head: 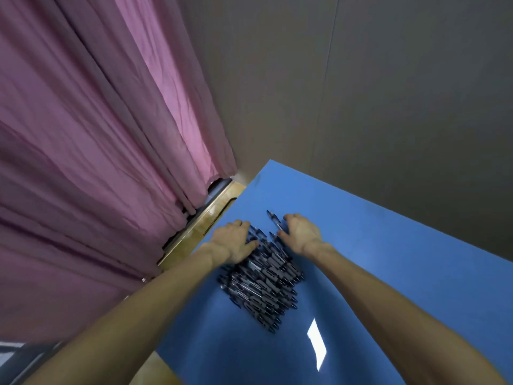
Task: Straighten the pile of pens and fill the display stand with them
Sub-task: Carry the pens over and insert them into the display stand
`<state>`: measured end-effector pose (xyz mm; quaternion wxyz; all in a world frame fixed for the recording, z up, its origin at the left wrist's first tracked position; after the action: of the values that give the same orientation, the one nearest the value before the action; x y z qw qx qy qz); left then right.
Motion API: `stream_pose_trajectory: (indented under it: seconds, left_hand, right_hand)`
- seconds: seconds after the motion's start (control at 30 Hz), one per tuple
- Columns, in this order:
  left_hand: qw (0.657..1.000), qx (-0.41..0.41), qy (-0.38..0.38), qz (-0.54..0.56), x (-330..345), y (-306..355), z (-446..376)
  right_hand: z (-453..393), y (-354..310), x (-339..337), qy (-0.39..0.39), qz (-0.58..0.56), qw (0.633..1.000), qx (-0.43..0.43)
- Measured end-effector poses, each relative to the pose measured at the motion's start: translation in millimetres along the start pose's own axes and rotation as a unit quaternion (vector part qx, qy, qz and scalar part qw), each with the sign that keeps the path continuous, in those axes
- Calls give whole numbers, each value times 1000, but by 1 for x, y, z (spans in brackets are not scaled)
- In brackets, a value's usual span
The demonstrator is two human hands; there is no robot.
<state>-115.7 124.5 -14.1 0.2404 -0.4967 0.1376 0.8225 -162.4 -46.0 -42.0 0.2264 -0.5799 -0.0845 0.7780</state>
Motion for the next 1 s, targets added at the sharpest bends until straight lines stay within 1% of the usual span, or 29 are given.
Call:
stream_pose_trajectory:
  seconds: [0.17,0.23,0.33,0.53,0.63,0.87,1.0]
  left_hand:
    - [1000,24,-12,4,8,-1,-26]
    - [999,33,-18,5,13,-1,-31]
    - [999,52,-7,4,14,0,-37]
    - [997,79,-9,-7,8,1,-54]
    - [996,90,-9,-4,6,3,-61]
    - [992,127,-1,8,5,11,-72]
    - [989,150,-5,16,5,9,-75]
  right_hand:
    - [1,13,6,-6,14,1000,18]
    - [8,20,8,-31,11,999,43]
    - [18,25,11,-72,18,995,63]
    - [23,11,12,-46,5,996,78]
    - [26,7,11,-47,-8,994,95]
    - [27,-6,5,-63,94,991,73]
    - [25,-13,1,-37,157,985,62]
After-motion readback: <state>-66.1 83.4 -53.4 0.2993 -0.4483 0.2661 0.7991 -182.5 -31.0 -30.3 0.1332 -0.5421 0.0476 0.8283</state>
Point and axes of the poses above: each hand's wrist, its own z-axis away from the middle knuckle, its own x-axis out of the palm, y = z × x, the point moved 6 cm from there along -z, towards the middle knuckle, and after that the axes turned 4 degrees about -x, right-handed, at the moved point
